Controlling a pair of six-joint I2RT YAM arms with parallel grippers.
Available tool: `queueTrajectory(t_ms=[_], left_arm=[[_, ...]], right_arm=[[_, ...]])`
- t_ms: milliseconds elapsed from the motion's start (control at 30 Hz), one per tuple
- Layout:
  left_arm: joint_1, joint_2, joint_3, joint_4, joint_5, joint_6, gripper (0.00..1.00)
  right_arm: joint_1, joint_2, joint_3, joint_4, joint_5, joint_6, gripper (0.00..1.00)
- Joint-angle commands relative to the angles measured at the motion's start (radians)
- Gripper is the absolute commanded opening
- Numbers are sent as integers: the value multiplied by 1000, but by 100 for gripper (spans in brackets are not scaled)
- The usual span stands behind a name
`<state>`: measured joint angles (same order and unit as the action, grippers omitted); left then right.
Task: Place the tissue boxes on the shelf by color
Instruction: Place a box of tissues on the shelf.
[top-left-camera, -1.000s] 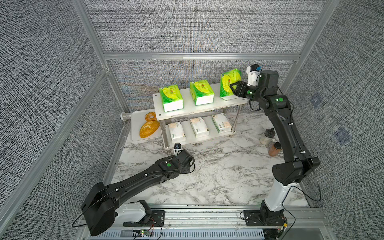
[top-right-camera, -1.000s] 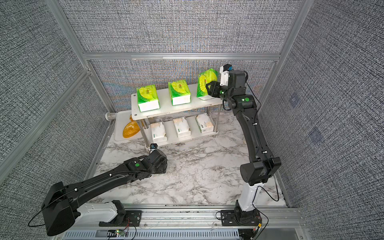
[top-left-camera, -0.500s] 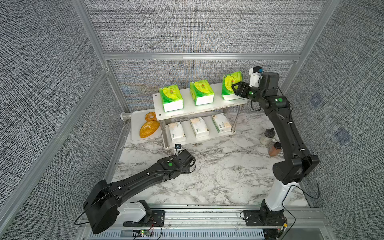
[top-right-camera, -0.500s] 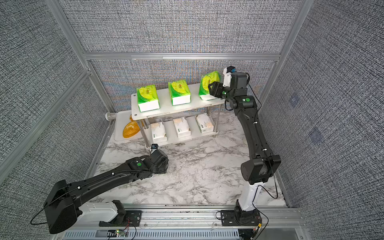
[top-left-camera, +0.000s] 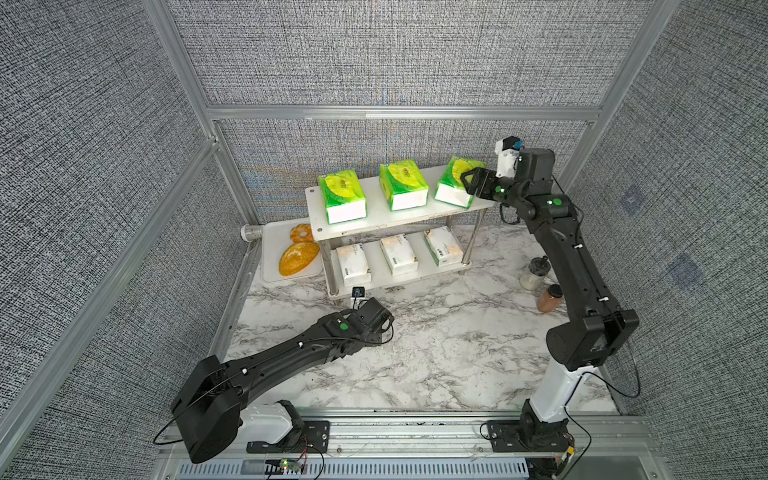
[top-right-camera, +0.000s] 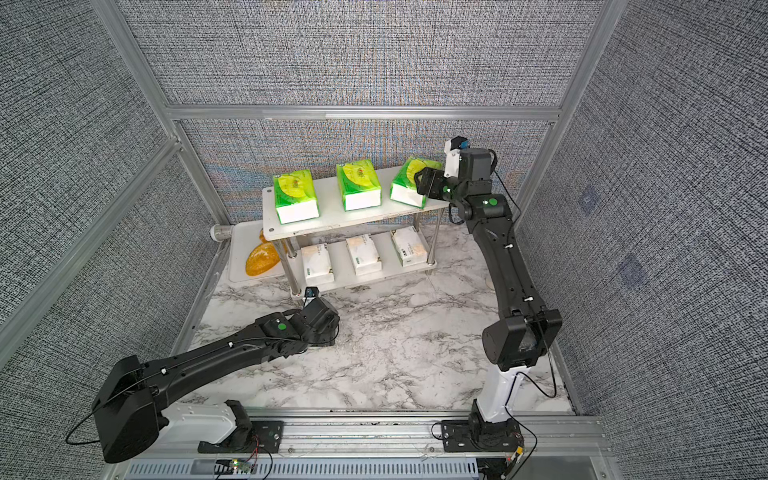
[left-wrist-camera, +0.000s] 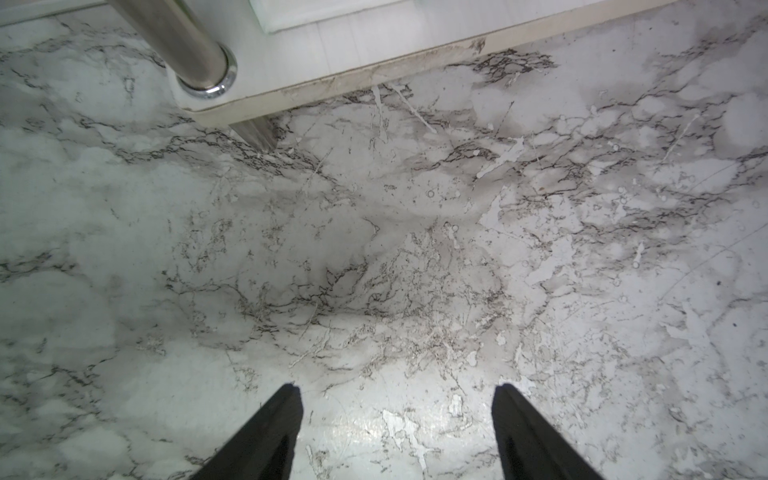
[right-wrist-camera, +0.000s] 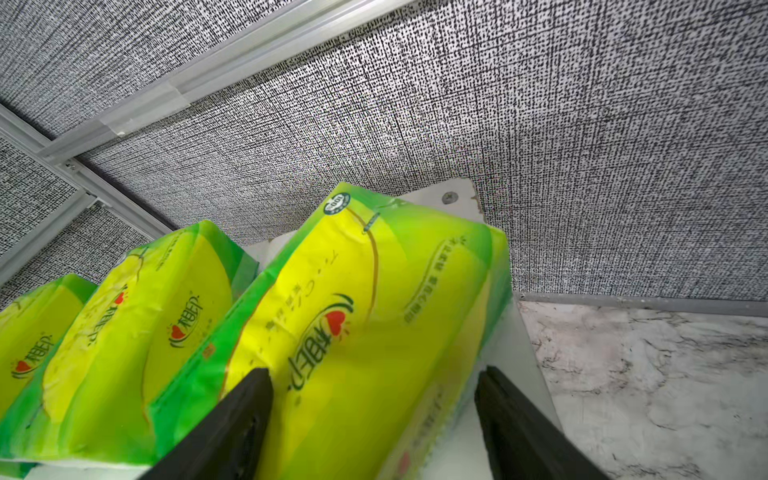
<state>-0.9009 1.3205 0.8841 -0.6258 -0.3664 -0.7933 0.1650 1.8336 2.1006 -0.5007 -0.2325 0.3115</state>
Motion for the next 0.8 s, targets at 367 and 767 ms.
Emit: queueTrajectory(t_ms=[367, 767], left_arm=[[0, 4, 9, 2, -3, -1, 76], [0, -10, 2, 10, -7, -1, 76]], right_arm=[[-17, -33, -57, 34, -24, -83, 66], [-24, -166, -173, 176, -101, 47, 81]])
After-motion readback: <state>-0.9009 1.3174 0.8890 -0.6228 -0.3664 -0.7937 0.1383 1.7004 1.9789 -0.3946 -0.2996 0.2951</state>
